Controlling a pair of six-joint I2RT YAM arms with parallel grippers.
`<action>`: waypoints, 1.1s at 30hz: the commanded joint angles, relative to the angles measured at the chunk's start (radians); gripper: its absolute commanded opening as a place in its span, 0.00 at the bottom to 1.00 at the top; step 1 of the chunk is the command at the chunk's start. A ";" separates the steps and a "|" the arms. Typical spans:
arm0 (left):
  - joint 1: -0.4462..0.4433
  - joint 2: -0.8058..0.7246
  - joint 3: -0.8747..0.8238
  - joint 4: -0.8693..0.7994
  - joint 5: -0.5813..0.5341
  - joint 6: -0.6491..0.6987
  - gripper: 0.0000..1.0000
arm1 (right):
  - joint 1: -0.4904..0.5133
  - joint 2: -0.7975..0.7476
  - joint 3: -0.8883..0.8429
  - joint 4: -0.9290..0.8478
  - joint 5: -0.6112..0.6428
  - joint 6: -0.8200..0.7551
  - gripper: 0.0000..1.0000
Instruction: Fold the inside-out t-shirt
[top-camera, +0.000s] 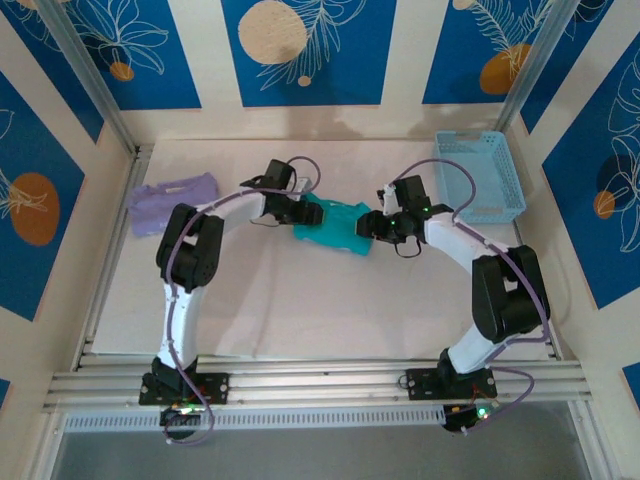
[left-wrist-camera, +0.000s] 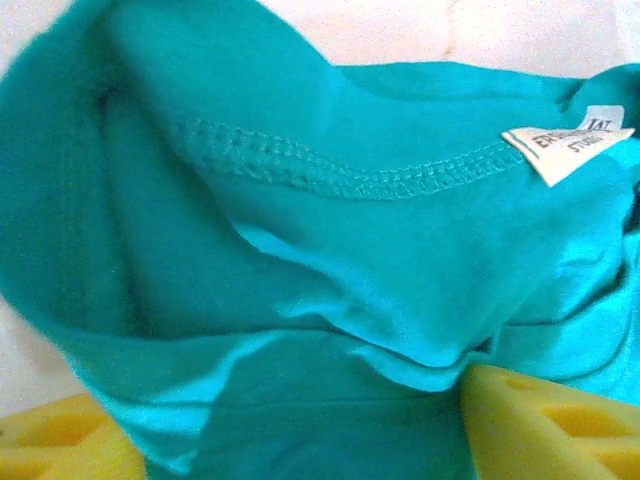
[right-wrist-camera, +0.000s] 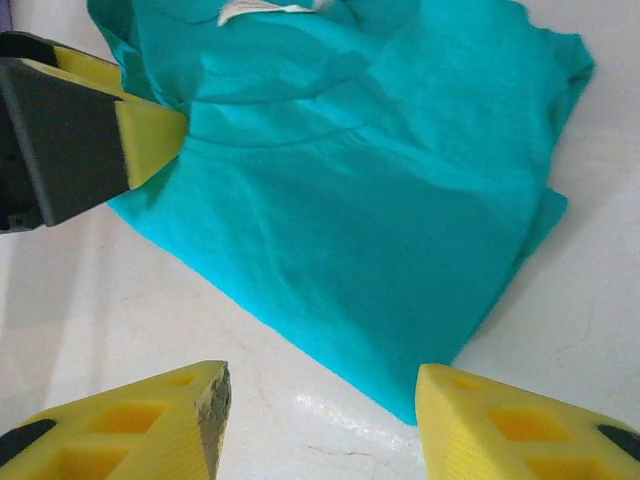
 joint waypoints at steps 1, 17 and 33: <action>-0.042 0.050 0.041 -0.023 0.039 0.001 0.59 | -0.003 -0.052 -0.020 0.000 0.003 -0.005 0.53; -0.001 0.002 0.064 0.089 0.251 -0.081 0.00 | -0.064 -0.275 -0.090 -0.045 0.029 -0.021 0.52; 0.170 -0.276 0.126 -0.332 -0.066 0.211 0.00 | -0.085 -0.406 -0.113 -0.039 -0.021 -0.005 0.52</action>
